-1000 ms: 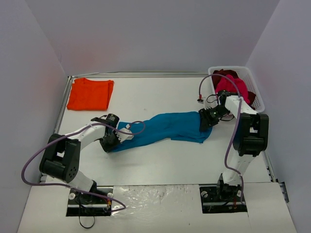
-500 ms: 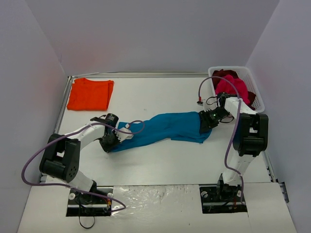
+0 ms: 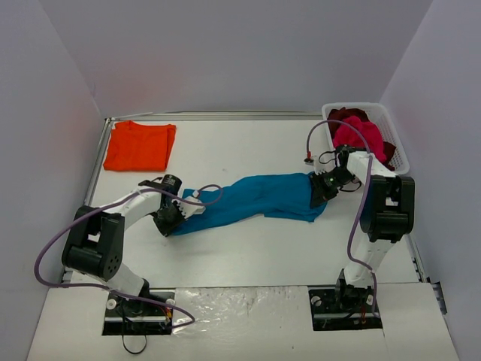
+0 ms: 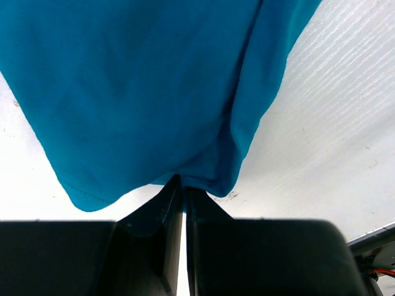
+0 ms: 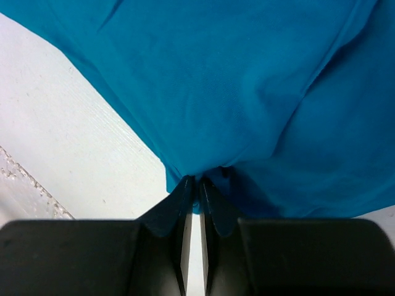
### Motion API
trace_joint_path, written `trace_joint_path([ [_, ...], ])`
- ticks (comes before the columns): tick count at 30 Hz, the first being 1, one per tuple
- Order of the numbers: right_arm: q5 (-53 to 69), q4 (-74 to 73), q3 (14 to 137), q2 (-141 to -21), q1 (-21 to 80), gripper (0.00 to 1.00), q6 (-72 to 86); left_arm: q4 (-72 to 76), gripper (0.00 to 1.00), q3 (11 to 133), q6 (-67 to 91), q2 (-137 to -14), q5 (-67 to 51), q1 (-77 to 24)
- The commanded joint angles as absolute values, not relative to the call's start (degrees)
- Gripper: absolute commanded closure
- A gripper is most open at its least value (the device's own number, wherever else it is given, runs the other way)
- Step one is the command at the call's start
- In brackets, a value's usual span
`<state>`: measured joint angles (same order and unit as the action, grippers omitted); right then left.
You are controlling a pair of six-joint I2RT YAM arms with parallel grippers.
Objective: Fold and stack the t-shirts
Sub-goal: Flatten out the tshirt
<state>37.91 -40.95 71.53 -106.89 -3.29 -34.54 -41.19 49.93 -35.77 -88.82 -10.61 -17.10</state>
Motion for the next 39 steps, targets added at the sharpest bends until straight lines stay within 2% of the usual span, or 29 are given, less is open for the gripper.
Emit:
trace_joint_path([
  [1, 38.9, -43.2, 71.5, -104.9, -3.2, 1.0, -34.9, -41.2, 0.98, 50.5, -35.6, -90.4, -13.1, -16.2],
  [7, 36.8, -44.0, 74.6, -103.1, -3.2, 1.0, -33.8, -46.0, 0.98, 55.4, -36.4, -90.6, -20.2, -11.7],
  [19, 31.5, -50.6, 93.0, -100.3, -3.7, 1.0, -31.0, -61.6, 0.97, 80.8, -33.8, -90.3, -35.2, -1.9],
  [24, 29.9, -50.8, 106.2, -103.7, -3.8, 1.0, -27.4, -62.4, 0.98, 91.4, -30.6, -92.2, -36.2, 1.8],
  [30, 29.4, -56.9, 127.3, -109.1, -4.0, 1.0, -24.8, -65.9, 0.98, 111.1, -24.0, -96.1, -38.8, 7.9],
  [35, 28.6, -57.2, 129.7, -104.1, -4.6, 1.0, -25.0, -71.0, 0.98, 120.1, -24.0, -95.9, -42.4, 11.9],
  [39, 30.3, -56.6, 123.9, -96.5, -5.2, 1.0, -25.9, -72.0, 0.98, 116.6, -25.3, -91.2, -44.1, 13.4],
])
